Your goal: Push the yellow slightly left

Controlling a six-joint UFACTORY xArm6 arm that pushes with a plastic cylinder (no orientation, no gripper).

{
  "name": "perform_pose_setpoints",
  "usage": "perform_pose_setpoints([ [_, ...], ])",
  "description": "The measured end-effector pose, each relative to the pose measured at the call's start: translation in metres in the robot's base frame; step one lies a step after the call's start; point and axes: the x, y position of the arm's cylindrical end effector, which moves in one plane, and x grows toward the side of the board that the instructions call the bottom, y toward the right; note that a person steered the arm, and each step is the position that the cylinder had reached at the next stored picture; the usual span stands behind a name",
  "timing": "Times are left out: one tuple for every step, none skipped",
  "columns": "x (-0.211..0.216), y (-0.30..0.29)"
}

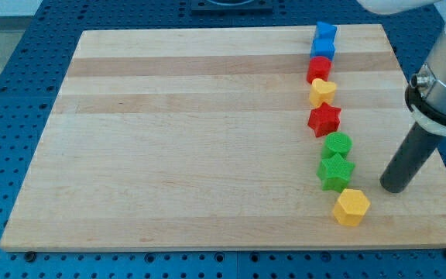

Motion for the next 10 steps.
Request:
perform_pose_setpoints([
  [-0.008, 0.000],
  [-0.032, 0.003],
  [-0.064, 0.004],
  [-0.097, 0.004],
  [-0.113, 0.004],
  [-0.133, 0.004],
  [-0.160, 0.000],
  [-0.161, -0.032],
  [-0.164, -0.085],
  [-0.166, -0.124],
])
